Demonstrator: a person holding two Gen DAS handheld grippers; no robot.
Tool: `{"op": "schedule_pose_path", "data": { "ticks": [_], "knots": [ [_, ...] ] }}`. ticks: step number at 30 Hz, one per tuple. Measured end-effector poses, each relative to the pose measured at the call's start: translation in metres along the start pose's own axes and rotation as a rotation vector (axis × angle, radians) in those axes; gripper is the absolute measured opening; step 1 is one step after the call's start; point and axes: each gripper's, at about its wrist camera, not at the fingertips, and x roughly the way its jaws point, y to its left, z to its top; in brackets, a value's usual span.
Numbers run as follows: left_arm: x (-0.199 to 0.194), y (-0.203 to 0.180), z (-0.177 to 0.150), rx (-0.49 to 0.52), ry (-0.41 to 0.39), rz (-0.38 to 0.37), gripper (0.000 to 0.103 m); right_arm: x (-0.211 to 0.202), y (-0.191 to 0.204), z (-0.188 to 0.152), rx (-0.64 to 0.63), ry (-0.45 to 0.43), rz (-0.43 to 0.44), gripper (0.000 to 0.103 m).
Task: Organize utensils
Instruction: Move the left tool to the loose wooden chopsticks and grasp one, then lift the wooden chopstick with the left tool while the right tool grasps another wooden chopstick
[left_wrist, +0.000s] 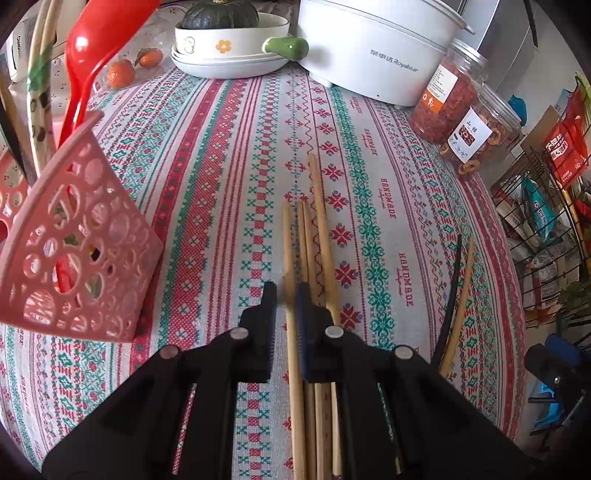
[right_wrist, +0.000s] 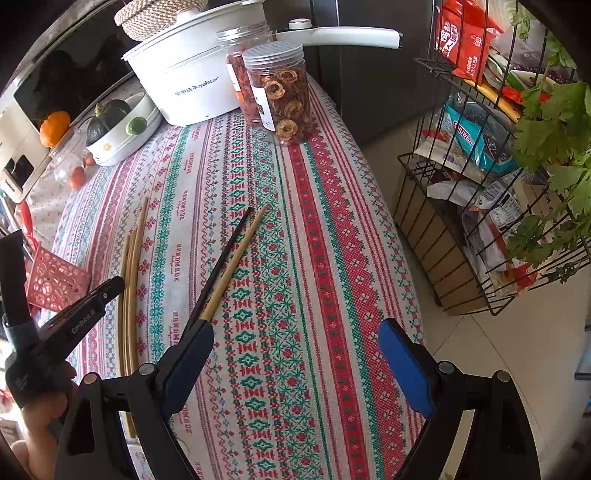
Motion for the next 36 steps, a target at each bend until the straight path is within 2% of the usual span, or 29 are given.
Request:
{"op": "schedule_pose_path", "data": {
  "ticks": [5,8,11,20,25,29,30,33,34,36],
  "knots": [
    [0.005,0.003,0.002,-0.015,0.016,-0.002,0.011,0.002,0.000,-0.001,0.007,0.005,-0.002,0.092],
    [0.006,-0.002,0.002,0.026,0.021,0.024,0.008,0.004,0.001,-0.001,0.010,0.013,0.003,0.092],
    [-0.001,-0.003,0.000,0.053,0.022,0.005,0.007,0.007,0.003,-0.001,0.012,0.023,0.003,0.092],
    [-0.075,-0.006,-0.011,0.186,-0.107,-0.088,0.007,0.015,0.014,0.001,0.011,0.040,0.004,0.092],
    [-0.124,0.011,-0.014,0.228,-0.173,-0.151,0.007,0.027,0.018,0.004,0.027,0.069,0.048,0.092],
    [-0.156,0.029,-0.023,0.264,-0.213,-0.180,0.007,0.038,0.023,0.007,0.043,0.088,0.043,0.091],
    [-0.161,0.034,-0.025,0.267,-0.222,-0.186,0.007,0.042,0.024,0.008,0.045,0.098,0.045,0.090],
    [-0.174,0.053,-0.032,0.255,-0.255,-0.217,0.007,0.053,0.029,0.011,0.049,0.125,0.033,0.074],
    [-0.176,0.060,-0.034,0.244,-0.267,-0.225,0.007,0.057,0.031,0.012,0.046,0.130,0.018,0.073],
    [-0.178,0.072,-0.033,0.211,-0.260,-0.243,0.007,0.057,0.036,0.014,0.024,0.107,-0.012,0.063]
  ]
}}
